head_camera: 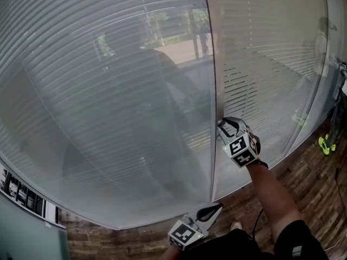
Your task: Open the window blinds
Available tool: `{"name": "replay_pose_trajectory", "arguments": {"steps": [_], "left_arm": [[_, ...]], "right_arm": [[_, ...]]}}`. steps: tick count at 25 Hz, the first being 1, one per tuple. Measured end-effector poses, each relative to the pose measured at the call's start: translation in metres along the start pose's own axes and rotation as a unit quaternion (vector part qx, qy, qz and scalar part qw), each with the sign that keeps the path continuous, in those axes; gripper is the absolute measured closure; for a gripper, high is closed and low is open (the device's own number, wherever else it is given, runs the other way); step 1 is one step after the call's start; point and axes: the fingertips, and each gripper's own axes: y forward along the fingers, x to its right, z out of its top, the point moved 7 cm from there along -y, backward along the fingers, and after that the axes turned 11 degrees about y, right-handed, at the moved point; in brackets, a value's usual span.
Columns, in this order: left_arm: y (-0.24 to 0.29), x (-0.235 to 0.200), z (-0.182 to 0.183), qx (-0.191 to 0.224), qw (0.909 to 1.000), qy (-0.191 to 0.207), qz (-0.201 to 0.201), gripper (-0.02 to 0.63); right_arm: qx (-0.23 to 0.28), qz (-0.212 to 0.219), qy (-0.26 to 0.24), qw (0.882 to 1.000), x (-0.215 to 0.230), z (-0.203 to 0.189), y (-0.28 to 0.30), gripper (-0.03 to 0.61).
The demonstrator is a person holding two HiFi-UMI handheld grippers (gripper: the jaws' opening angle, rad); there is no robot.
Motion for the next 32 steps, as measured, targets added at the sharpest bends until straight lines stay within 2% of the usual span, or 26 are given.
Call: {"name": "replay_pose_trajectory", "arguments": {"steps": [5,8,14,19,24,32], "left_arm": [[-0.001,0.008,-0.005,-0.006,0.9999,0.007,-0.006,0.609],[-0.005,0.002,-0.004,0.001,1.0000,-0.005,0.003,0.609],[-0.022,-0.006,-0.007,-0.001,0.9995,-0.007,0.031,0.609],[-0.032,-0.013,-0.009,-0.009,0.9987,-0.014,0.048,0.609],[-0.031,-0.013,-0.012,-0.003,0.9983,-0.030,0.049,0.609],[-0.028,-0.008,-0.018,-0.006,0.9987,-0.031,0.039,0.609]], "right_arm": [[0.011,0.007,0.023,1.000,0.000,-0.004,0.001,0.457],[0.015,0.008,0.032,0.999,0.001,-0.005,0.002,0.457],[0.038,0.025,0.139,0.989,0.005,-0.015,0.004,0.457],[0.065,0.047,0.272,0.959,0.010,-0.023,0.007,0.456],[0.073,0.046,0.298,0.951,0.009,-0.024,0.006,0.456],[0.091,0.062,0.398,0.911,0.013,-0.026,0.005,0.456]]}}
